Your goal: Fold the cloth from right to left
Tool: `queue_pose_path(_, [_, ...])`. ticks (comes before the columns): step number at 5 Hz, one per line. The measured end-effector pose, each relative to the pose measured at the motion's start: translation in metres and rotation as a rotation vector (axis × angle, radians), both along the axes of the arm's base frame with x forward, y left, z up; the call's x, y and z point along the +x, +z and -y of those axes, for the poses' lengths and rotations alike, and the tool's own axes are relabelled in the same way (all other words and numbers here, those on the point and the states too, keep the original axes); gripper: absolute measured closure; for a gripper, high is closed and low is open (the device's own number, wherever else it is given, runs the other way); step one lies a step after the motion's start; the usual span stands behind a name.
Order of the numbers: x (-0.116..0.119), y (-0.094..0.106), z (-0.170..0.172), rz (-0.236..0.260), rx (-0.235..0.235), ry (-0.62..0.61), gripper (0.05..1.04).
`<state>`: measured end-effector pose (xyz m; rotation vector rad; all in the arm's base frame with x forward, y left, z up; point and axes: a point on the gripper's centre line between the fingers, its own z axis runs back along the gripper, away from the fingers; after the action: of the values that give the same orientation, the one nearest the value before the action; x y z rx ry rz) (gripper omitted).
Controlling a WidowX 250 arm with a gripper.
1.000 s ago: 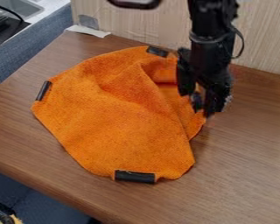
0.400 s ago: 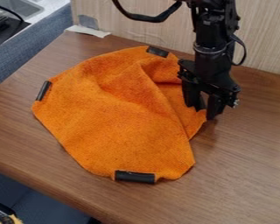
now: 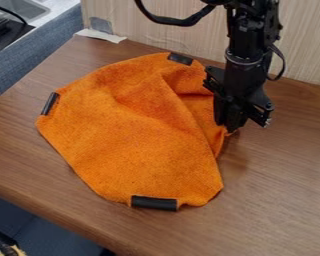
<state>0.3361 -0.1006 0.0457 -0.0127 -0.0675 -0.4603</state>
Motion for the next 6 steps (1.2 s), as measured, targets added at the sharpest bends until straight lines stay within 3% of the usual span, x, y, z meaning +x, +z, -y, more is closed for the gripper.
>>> queue_pose_path(1, [-0.002, 0.002, 0.004, 0.008, 0.031, -0.036, 0.979])
queue_pose_path(2, [-0.004, 0.004, 0.005, 0.009, 0.052, -0.057, 1.023])
queue_pose_path(3, [-0.008, 0.018, 0.01, 0.03, 0.073, -0.088, 1.027])
queue_pose_path(5, [-0.008, 0.074, 0.006, 0.13, 0.043, -0.1, 1.028])
queue_pose_path(6, [-0.012, 0.094, -0.03, 0.164, 0.024, -0.029, 1.028])
